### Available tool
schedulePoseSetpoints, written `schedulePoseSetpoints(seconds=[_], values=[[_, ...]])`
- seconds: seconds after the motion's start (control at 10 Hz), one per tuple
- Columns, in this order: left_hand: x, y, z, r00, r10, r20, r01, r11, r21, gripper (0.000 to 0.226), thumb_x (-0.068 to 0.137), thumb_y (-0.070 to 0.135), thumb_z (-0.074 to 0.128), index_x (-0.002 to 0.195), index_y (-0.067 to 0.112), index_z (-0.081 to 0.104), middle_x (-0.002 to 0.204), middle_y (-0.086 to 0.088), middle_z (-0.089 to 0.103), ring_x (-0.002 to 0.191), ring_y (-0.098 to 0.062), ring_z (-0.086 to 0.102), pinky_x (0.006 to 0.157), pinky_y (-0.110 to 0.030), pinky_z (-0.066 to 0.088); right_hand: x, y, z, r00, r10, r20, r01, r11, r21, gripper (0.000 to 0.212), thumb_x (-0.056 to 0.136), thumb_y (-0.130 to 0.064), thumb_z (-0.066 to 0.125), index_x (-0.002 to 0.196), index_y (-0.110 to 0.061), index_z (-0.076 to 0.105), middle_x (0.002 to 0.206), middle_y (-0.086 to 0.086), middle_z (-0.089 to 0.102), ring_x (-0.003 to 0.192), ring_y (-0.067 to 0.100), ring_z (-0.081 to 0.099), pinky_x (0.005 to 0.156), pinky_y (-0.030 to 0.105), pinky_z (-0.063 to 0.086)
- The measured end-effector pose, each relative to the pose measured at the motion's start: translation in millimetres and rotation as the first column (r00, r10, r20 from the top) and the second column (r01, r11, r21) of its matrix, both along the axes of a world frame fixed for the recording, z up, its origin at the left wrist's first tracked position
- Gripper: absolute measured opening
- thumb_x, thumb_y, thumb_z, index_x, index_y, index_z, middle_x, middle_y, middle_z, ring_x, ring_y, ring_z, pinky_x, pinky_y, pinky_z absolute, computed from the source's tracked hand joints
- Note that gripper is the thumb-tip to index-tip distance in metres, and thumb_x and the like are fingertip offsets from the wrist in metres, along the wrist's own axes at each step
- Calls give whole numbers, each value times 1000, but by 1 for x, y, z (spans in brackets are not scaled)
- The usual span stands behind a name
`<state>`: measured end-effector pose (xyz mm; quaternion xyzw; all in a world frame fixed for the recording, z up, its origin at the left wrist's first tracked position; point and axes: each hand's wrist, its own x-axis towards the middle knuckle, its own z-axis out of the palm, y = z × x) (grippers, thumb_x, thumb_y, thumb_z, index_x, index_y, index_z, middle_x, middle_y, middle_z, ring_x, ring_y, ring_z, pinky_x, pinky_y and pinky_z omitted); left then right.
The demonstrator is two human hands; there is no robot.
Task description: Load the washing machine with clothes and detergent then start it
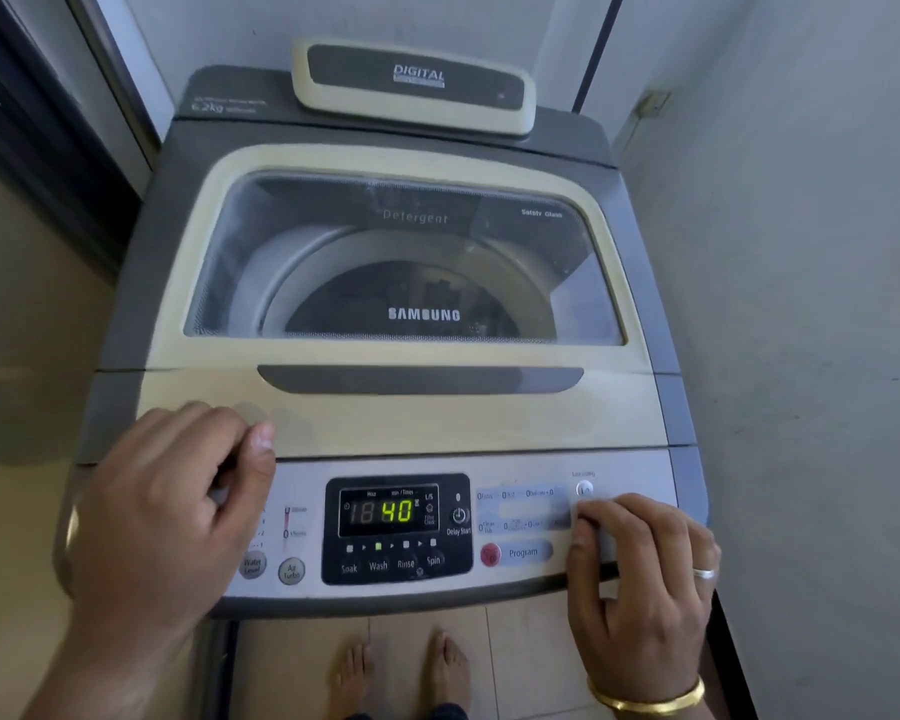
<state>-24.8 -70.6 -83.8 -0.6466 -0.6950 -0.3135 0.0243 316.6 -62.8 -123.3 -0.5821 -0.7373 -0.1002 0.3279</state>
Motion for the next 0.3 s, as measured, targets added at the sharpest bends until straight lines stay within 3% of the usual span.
schedulePoseSetpoints(seconds=[0.2,0.3], values=[[-6,9,0,998,-17,-60,19,999,38,43,109,27,52,72,10,65,68,-5,56,60,-33,51,65,-40,28,-16,24,19,996,-18,-86,25,997,77,18,92,-19,69,79,-14,80,90,7,73,79,30,64,81,44,54],[-3,7,8,997,-15,74,13,1000,28,38,104,30,55,68,20,64,66,7,55,59,-22,51,66,-35,40,-30,39,46,983,-16,-182,29,997,70,27,91,-29,62,73,-14,77,84,4,73,85,15,60,97,26,47]])
